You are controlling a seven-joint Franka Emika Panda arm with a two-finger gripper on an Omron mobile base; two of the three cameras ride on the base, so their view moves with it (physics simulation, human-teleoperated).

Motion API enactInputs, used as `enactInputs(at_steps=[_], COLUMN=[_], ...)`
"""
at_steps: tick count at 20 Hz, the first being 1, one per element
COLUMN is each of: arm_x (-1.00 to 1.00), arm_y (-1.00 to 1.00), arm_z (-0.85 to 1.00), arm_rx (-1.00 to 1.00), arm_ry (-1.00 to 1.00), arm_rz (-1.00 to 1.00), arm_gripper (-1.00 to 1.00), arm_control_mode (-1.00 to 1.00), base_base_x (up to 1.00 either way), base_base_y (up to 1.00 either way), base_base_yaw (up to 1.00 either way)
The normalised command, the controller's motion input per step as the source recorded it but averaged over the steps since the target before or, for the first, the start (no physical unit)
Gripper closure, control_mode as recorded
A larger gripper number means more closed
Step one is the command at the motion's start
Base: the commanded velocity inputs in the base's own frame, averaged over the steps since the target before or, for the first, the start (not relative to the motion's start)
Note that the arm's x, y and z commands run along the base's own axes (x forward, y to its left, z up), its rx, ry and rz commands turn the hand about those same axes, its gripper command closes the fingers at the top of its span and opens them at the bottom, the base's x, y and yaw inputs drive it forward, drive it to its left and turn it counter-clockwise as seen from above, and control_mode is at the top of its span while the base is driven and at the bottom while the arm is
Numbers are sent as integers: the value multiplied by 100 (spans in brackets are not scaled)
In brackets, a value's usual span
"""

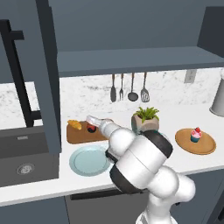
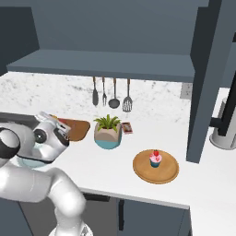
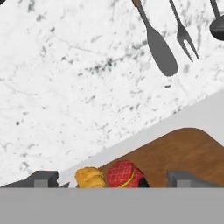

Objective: From the different types of pastries on the counter, select a croissant and place it on the cutting board. Then retrieve a jar of jam from the cabinet and place it alongside the croissant on the cutting board.

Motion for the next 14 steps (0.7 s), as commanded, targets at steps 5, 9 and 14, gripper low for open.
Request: enactInputs(at_steps=[5, 9, 14], arm_x=[-100, -100, -100], arm_y=[13, 1, 0], arm_z=[100, 100, 97], arm_rx=[28, 34, 34], arm_ry=[4, 0, 3], arm_rz=[-16, -23, -28], arm_gripper=[-100, -100, -100], arm_control_mode=[-100, -100, -100], base_base_x=[0, 0, 0], base_base_y=[0, 0, 0], base_base_yaw=[0, 0, 0])
